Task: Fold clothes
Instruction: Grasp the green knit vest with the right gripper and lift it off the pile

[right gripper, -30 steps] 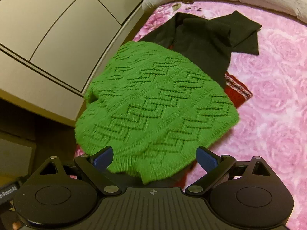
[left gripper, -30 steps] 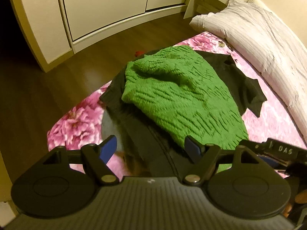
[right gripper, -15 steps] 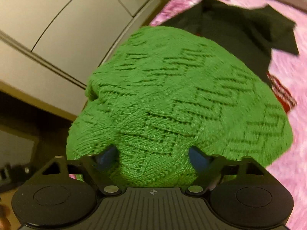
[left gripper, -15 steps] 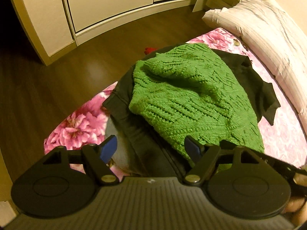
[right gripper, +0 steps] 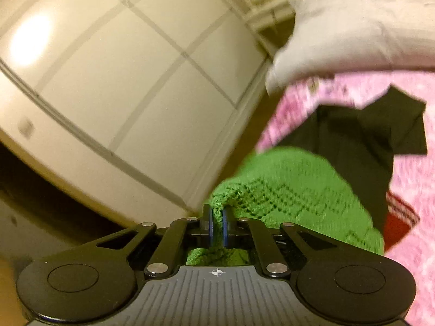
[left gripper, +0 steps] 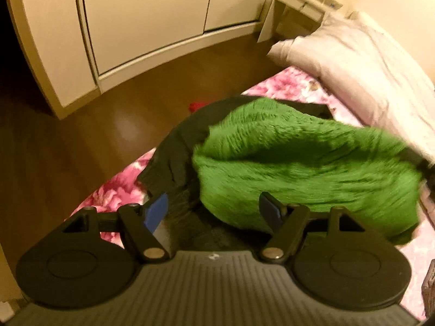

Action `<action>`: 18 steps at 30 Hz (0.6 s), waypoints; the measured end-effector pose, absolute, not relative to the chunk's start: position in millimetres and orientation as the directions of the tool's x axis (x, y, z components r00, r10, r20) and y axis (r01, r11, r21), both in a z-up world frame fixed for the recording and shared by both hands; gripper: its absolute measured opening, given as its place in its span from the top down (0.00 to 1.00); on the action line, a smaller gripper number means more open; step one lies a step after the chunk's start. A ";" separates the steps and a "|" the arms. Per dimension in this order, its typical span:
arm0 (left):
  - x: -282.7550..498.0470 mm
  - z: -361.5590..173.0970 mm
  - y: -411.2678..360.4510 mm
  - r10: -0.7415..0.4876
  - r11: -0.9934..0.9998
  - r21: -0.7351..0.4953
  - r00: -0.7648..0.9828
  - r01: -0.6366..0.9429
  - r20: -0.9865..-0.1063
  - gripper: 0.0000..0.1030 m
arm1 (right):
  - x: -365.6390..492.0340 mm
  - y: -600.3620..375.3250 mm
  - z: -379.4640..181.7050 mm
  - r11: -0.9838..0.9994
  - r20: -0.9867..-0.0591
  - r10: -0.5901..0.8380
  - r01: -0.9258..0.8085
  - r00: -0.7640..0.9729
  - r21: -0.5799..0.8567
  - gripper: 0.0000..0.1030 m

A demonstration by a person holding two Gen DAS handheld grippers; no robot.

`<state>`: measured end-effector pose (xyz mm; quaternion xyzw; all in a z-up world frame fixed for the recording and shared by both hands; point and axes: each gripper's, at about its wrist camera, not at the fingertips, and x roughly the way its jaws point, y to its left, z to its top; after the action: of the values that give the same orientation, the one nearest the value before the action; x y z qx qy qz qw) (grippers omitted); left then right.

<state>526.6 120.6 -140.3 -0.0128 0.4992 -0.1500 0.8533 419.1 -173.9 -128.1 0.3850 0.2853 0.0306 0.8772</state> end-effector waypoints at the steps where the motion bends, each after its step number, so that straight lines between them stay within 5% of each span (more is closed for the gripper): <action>1: 521.9 -134.3 119.7 -0.279 0.952 -0.177 0.465 0.250 -0.840 0.32 | 412.1 -180.5 -113.2 0.698 -0.444 0.258 0.153 0.858 0.700 0.96; 18: 348.4 -64.8 2.9 -0.530 0.766 -0.236 0.380 0.598 -0.758 0.32 | 122.7 -268.9 81.9 0.760 -0.052 -0.163 0.159 0.985 0.630 1.00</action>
<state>348.4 2.9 -64.8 0.0382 0.4413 -0.3398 0.8297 122.7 -268.9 81.9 0.3353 -0.0032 -0.0858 0.9382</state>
